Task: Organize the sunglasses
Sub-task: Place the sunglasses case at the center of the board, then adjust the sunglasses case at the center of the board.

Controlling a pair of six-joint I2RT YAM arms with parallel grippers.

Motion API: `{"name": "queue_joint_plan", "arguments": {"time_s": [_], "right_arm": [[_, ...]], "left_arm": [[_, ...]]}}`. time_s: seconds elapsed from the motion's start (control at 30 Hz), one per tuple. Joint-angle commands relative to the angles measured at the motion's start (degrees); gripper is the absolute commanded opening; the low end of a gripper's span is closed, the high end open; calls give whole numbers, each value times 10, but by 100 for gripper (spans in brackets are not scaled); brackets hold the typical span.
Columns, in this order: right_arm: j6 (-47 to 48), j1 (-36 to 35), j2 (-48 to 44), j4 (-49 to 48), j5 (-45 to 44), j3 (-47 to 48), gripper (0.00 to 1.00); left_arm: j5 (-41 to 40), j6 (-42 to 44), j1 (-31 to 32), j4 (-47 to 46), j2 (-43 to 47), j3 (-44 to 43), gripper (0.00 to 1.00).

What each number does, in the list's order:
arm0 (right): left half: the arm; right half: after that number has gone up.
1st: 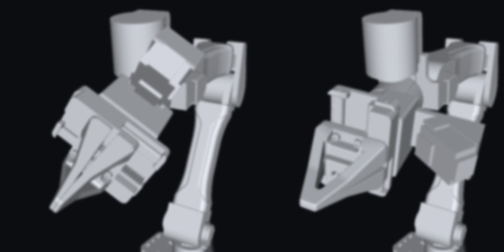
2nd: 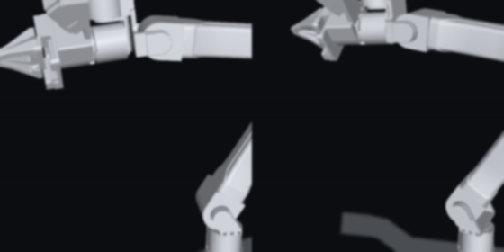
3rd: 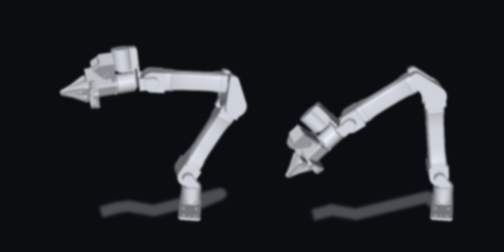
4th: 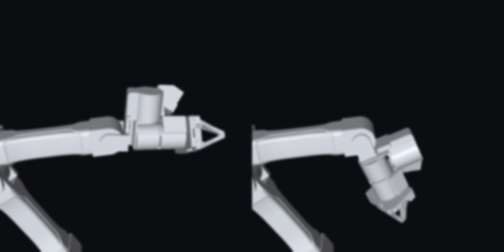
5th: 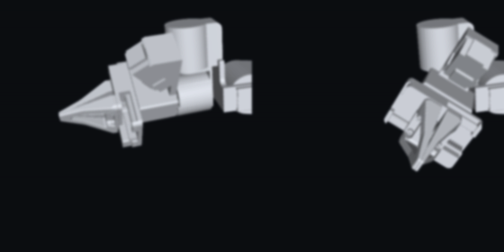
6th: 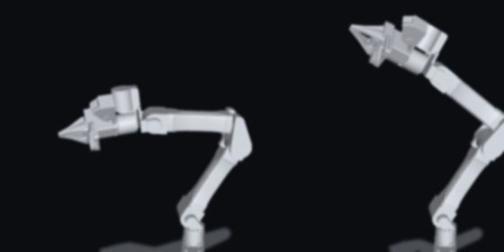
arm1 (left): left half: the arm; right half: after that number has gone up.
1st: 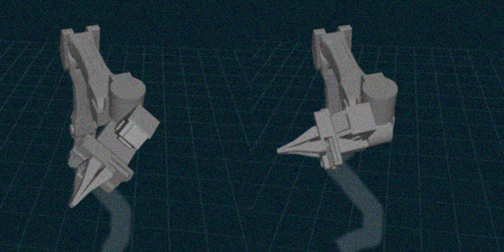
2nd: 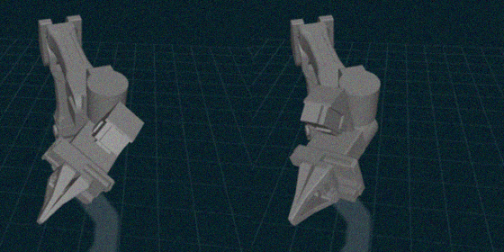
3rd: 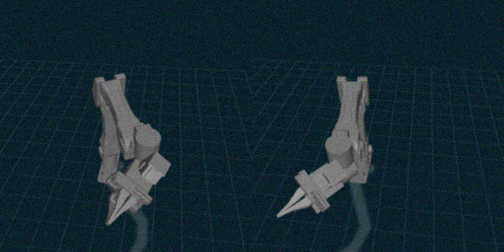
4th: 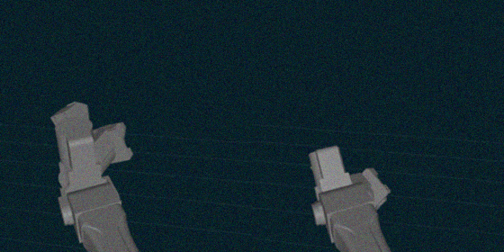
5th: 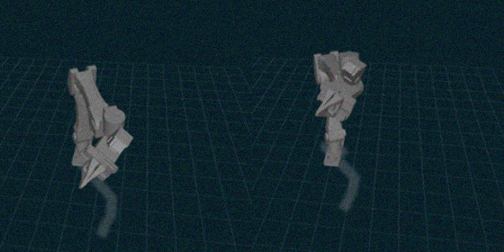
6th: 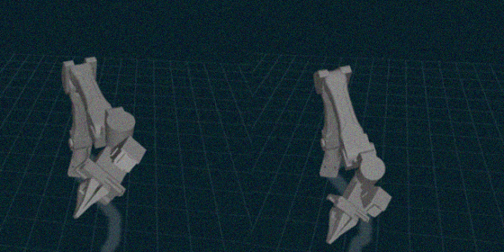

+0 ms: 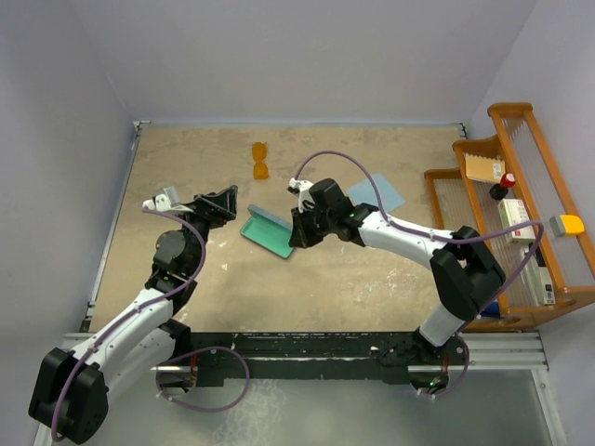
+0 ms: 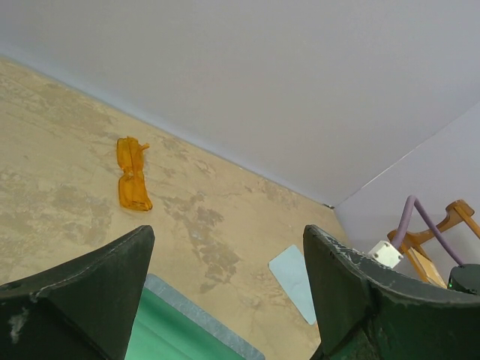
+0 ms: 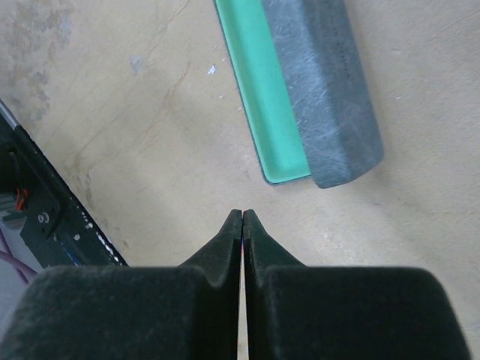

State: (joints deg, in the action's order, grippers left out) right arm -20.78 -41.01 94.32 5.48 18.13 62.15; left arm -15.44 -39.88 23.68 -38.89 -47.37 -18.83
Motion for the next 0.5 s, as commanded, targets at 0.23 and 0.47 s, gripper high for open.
{"name": "queue_joint_plan", "arguments": {"time_s": [0.23, 0.47], "right_arm": [[-16, -18, 22, -61, -59, -22, 0], [-2, -17, 58, -58, -83, -3, 0]], "left_arm": [[7, -6, -2, -20, 7, 1, 77], [10, -7, -2, -22, 0, 1, 77]]}}
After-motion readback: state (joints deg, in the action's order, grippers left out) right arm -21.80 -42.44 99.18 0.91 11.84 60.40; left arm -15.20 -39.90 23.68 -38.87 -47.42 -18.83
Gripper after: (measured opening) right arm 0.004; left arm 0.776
